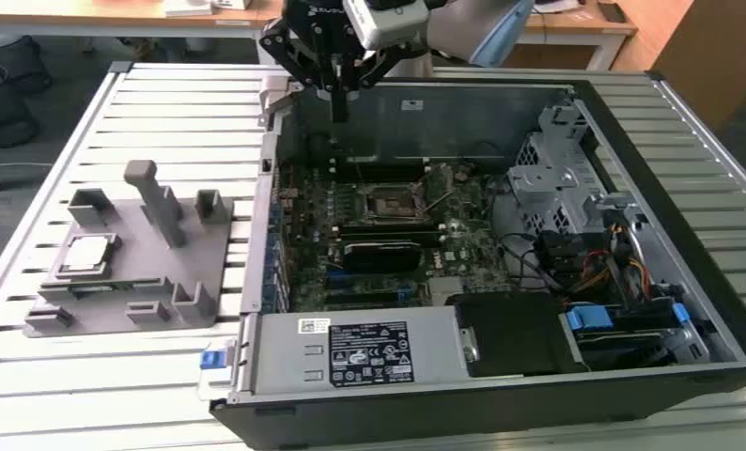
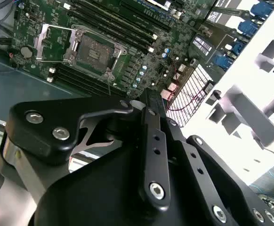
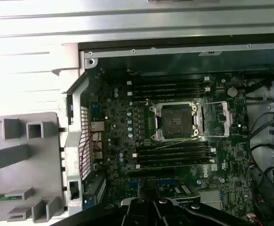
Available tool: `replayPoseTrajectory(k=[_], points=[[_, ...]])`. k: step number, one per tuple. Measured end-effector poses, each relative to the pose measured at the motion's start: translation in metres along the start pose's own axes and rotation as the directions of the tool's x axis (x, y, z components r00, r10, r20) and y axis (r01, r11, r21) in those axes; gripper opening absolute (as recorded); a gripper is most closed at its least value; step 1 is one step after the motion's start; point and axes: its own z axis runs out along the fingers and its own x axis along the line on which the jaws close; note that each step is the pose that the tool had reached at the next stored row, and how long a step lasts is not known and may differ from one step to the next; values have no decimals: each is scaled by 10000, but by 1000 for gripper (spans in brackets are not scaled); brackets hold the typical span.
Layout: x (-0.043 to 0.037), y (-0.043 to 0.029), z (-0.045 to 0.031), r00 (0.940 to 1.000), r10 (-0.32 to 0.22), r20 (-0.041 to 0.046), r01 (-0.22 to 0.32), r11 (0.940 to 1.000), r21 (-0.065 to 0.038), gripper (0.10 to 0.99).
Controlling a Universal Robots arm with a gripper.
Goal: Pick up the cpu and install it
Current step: 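Reach for the cpu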
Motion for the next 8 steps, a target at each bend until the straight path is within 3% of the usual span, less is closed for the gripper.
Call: replayPoseTrajectory(k=[8], points=[[13,-1,0,10000,1,0,-1,10000,0,106]])
